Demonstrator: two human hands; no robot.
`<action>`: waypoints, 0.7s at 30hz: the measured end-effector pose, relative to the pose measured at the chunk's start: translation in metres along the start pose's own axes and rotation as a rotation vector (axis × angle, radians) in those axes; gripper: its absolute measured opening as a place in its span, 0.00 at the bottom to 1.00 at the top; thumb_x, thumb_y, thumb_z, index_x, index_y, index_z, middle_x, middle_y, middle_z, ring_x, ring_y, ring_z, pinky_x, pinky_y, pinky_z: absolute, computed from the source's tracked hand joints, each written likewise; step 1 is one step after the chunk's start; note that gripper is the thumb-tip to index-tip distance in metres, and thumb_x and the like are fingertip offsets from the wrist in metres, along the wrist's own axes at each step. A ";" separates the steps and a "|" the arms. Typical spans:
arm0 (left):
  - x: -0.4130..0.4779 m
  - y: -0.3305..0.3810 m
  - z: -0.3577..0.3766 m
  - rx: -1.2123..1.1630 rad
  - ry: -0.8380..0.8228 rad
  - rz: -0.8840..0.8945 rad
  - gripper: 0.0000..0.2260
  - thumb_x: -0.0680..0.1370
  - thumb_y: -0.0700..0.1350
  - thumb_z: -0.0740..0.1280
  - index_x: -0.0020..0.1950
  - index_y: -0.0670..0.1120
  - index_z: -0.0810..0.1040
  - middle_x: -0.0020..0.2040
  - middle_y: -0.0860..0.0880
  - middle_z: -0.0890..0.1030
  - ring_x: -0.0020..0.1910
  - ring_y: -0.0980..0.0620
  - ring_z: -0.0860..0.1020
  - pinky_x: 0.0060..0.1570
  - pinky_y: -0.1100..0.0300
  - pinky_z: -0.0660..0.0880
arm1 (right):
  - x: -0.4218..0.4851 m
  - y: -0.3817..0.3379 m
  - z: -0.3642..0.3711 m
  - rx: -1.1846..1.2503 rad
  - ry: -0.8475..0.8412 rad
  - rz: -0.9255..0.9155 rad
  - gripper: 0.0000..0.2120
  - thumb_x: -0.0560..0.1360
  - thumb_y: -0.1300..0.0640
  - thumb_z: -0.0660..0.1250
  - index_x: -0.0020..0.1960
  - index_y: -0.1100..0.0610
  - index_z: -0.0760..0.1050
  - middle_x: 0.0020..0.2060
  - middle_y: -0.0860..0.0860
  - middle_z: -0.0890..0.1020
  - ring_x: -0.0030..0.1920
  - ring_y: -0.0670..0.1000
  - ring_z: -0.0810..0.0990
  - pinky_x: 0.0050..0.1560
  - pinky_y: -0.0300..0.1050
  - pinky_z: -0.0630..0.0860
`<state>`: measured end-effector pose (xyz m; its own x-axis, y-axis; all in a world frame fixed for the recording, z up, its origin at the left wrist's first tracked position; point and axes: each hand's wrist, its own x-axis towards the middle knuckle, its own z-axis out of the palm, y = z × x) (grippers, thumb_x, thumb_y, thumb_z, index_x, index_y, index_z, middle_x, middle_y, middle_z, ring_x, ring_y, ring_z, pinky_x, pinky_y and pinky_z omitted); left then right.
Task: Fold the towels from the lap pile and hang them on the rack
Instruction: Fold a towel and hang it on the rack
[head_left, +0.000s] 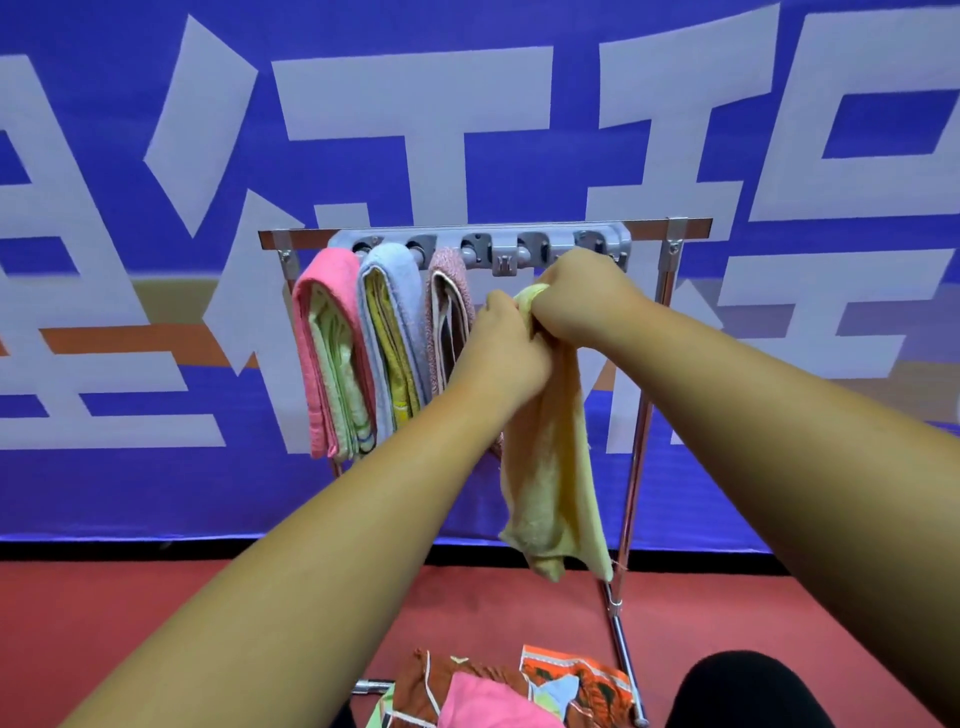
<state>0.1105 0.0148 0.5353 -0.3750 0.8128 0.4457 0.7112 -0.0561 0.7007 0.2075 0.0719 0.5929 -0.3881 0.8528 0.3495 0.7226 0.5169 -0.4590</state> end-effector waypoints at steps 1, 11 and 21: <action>0.002 0.001 0.002 0.026 0.017 0.002 0.11 0.77 0.44 0.67 0.54 0.40 0.70 0.45 0.45 0.75 0.39 0.44 0.75 0.28 0.57 0.59 | 0.004 0.002 0.001 0.008 -0.002 0.008 0.13 0.76 0.59 0.64 0.52 0.60 0.86 0.41 0.58 0.83 0.38 0.56 0.76 0.42 0.49 0.79; 0.032 -0.008 -0.009 0.159 0.049 -0.090 0.09 0.75 0.35 0.62 0.52 0.46 0.74 0.47 0.45 0.77 0.46 0.40 0.76 0.35 0.54 0.67 | 0.020 0.020 0.008 0.239 -0.264 0.002 0.15 0.78 0.63 0.59 0.54 0.56 0.84 0.42 0.60 0.87 0.41 0.60 0.88 0.40 0.56 0.88; 0.040 -0.004 -0.026 0.292 0.251 0.082 0.06 0.84 0.48 0.60 0.58 0.48 0.74 0.48 0.50 0.77 0.47 0.43 0.75 0.42 0.52 0.70 | 0.040 0.019 0.034 -0.075 0.225 -0.079 0.09 0.80 0.56 0.62 0.49 0.51 0.81 0.42 0.52 0.80 0.44 0.58 0.79 0.39 0.48 0.72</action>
<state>0.0777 0.0324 0.5645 -0.4177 0.6437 0.6413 0.8706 0.0816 0.4851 0.1860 0.1184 0.5711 -0.3141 0.7678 0.5584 0.7388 0.5670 -0.3642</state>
